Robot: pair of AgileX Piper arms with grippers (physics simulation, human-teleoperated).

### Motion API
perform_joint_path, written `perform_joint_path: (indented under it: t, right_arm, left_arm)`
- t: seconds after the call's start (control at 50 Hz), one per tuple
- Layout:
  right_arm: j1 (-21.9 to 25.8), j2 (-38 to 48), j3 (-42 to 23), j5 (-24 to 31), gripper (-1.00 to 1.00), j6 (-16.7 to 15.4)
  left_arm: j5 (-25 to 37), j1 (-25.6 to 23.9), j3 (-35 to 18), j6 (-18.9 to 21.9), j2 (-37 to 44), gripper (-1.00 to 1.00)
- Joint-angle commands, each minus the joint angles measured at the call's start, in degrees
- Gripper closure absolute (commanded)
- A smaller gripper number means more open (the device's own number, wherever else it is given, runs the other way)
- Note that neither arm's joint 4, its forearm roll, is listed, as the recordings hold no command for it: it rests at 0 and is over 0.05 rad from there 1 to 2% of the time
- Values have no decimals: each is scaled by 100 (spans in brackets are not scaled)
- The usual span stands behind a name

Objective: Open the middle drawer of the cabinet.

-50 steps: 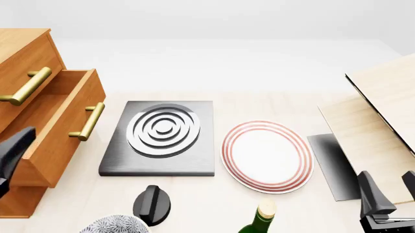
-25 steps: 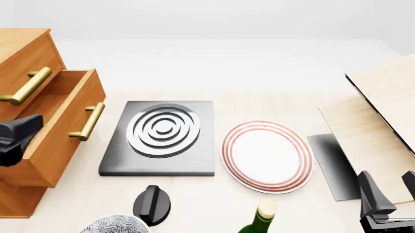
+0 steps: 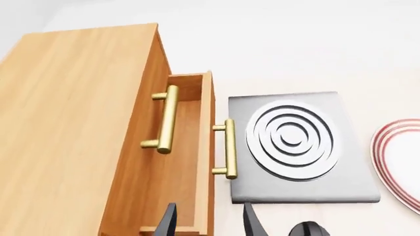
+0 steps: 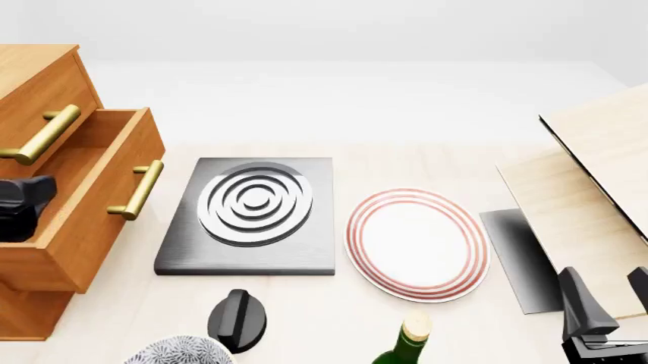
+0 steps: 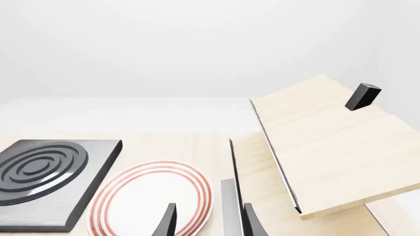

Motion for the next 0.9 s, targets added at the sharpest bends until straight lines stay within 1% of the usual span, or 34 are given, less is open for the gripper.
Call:
perform_joint_path:
  t: [0.02, 0.06, 0.22, 0.24, 0.26, 0.3, 0.32, 0.34, 0.62, 0.64, 0.74, 0.88, 0.9]
  right_arm:
    - [6, -63, 0, 33, -100, 2]
    - [6, -63, 0, 33, -100, 1]
    - [5, -61, 0, 32, -100, 1]
    - [6, -62, 0, 33, -100, 2]
    - [6, -62, 0, 33, -100, 2]
    - [6, -63, 0, 33, -100, 3]
    - [6, -63, 0, 33, -100, 1]
    - [6, -64, 0, 34, -100, 2]
    - [7, -63, 0, 33, -100, 2]
    - [5, -63, 0, 33, -100, 1]
    - [6, -63, 0, 33, -100, 0]
    - [5, -63, 0, 33, -100, 2]
    - [6, -62, 0, 33, -100, 2]
  left_arm:
    - [-247, 331, 251, -110, 343, -100]
    - [-308, 389, 290, -107, 404, -100]
    - [-431, 360, 401, -190, 523, -100]
    - [-434, 349, 409, -301, 605, -100]
    - [-468, 389, 409, -202, 572, -100]
    - [-459, 358, 422, -252, 606, -100]
    - [-476, 368, 428, -181, 582, -100]
    - [-470, 355, 429, -263, 630, -100]
    - [-637, 219, 432, -308, 933, -100]
    - [-671, 252, 437, -261, 943, -100]
    - [-728, 222, 484, -318, 1045, -100]
    - [-870, 208, 572, -270, 1134, -100]
    - [-881, 178, 602, -341, 1188, -100]
